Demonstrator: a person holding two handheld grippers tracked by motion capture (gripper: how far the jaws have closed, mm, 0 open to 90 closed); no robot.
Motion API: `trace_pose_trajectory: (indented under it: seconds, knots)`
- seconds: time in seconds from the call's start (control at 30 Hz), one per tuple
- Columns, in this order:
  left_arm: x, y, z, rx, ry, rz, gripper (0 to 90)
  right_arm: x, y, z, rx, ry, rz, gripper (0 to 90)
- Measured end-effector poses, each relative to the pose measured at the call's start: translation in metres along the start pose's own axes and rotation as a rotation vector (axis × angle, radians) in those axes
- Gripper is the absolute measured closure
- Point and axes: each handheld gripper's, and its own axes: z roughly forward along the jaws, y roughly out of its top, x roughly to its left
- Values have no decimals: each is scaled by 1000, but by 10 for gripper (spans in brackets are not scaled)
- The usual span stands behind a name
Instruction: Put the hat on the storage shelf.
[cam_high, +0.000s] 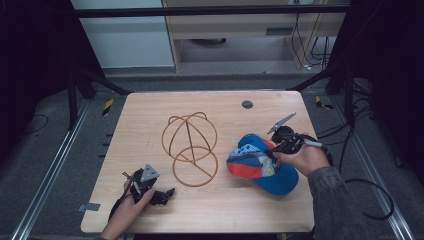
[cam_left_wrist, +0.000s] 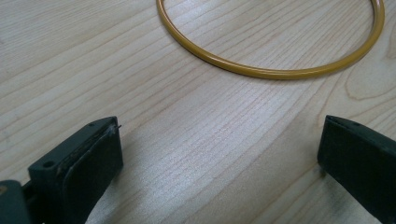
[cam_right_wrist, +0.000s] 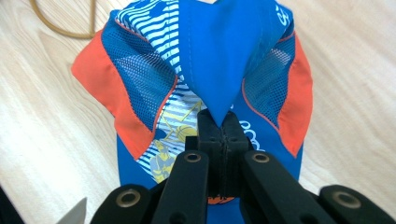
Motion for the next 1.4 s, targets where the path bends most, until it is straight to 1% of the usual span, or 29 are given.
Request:
trace_pose_trajectory:
  seconds: [0.23,0.27,0.3,0.4,0.43,0.47,0.53,0.57,0.6,0.63,0.67,0.7,0.73,0.83,0.87,0.9,0.97,1.03,1.07,1.17,1.27,1.3,1.4]
  knots:
    - [0,0,0,-3,0,-4,0,5,13,-35,-68,-31,-24,900]
    - [0,0,0,-3,0,-4,0,5,13,-35,-68,-31,-24,900]
    - [0,0,0,-3,1,-4,0,5,15,-45,-90,-38,-29,900]
    - [0,0,0,-3,1,-4,0,5,19,-59,-125,-50,-37,900]
    - [0,0,0,-3,2,-2,0,5,19,-59,-125,-50,-37,900]
    - [0,0,0,-3,2,-2,0,7,22,-67,-142,-52,-42,900]
    - [0,0,0,-3,2,-2,0,8,25,-75,-164,-53,-53,900]
    - [0,0,0,-3,2,-2,0,8,25,-75,-164,-53,-53,900]
    - [0,0,0,-3,2,-2,0,10,28,-81,-175,-58,-58,900]
    - [0,0,0,-3,2,-2,0,10,30,-84,-181,-63,-63,900]
    - [0,0,0,-3,2,-2,0,10,30,-84,-181,-63,-63,900]
    - [0,0,0,-3,2,-3,0,11,31,-87,-190,-65,-65,900]
    - [0,0,0,-3,2,-3,0,12,34,-94,-211,-69,-71,900]
    - [0,0,0,-3,2,-3,0,16,37,-104,-239,-83,-81,900]
    - [0,0,0,-3,2,-3,0,16,37,-104,-239,-83,-81,900]
    - [0,0,0,-3,2,-3,0,19,39,-111,-269,-89,-83,900]
    - [0,0,0,-3,2,-2,0,22,40,-118,-294,-96,-89,900]
    - [0,0,0,-2,2,-3,0,23,41,-121,-300,-98,-91,900]
    - [0,0,0,-2,2,-3,0,25,43,-127,-313,-104,-97,900]
    - [0,0,0,-2,2,-3,0,28,47,-133,-327,-113,-109,900]
    - [0,0,0,-2,2,-3,0,30,48,-135,-333,-118,-110,900]
    - [0,0,0,-2,2,-3,0,32,49,-135,-345,-116,-110,900]
    - [0,0,0,-2,2,-3,0,34,51,-136,-358,-125,-109,900]
